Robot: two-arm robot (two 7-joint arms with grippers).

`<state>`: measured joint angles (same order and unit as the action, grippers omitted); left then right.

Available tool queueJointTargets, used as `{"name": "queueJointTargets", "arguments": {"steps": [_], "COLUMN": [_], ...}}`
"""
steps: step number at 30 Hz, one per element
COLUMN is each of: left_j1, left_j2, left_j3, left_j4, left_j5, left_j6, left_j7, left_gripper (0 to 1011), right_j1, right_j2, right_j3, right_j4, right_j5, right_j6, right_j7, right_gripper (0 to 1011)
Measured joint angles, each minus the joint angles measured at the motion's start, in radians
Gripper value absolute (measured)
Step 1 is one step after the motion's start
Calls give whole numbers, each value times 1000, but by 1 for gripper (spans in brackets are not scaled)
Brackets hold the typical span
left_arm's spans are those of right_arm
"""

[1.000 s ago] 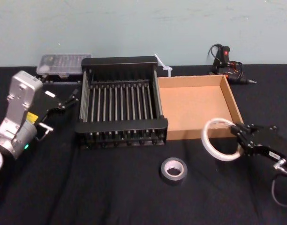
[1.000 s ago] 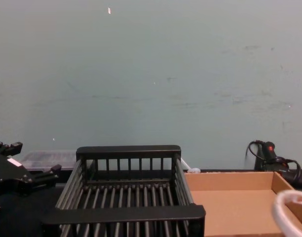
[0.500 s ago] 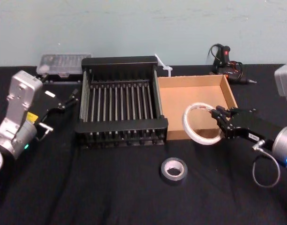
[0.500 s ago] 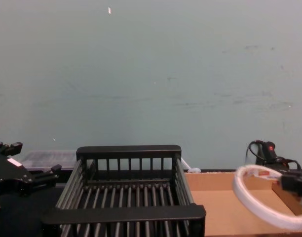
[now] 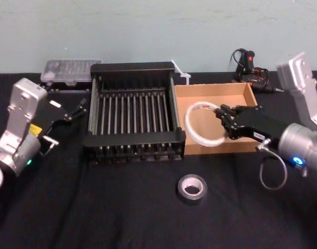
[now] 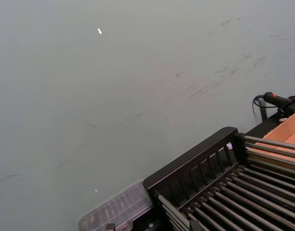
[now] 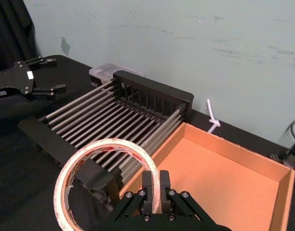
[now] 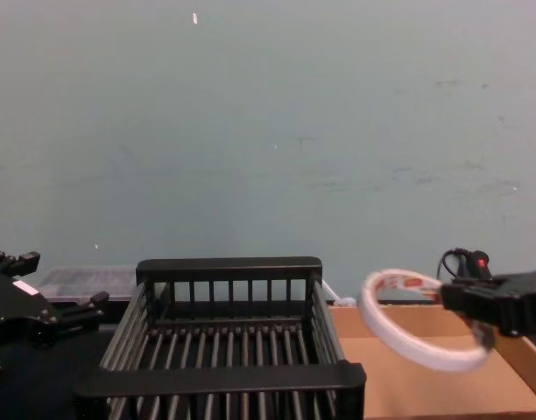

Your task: Pick up the white tape and place it into the black box , Pick up the silver tape and place it into the brown box.

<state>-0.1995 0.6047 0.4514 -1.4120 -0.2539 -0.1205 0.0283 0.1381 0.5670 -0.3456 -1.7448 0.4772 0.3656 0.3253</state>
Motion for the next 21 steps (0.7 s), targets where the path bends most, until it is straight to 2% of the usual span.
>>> {"name": "queueJointTargets", "arguments": {"steps": [21], "left_j1": [0], "left_j2": [0], "left_j3": [0], "left_j4": [0], "left_j5": [0], "left_j6": [0], "left_j7": [0], "left_gripper": [1001], "right_j1": [217], "right_j2": [-146], "right_j3": [-132], "right_j4": [166], "right_j5": [-113], "right_j6": [50], "right_j7": [9], "right_gripper": [101]}}
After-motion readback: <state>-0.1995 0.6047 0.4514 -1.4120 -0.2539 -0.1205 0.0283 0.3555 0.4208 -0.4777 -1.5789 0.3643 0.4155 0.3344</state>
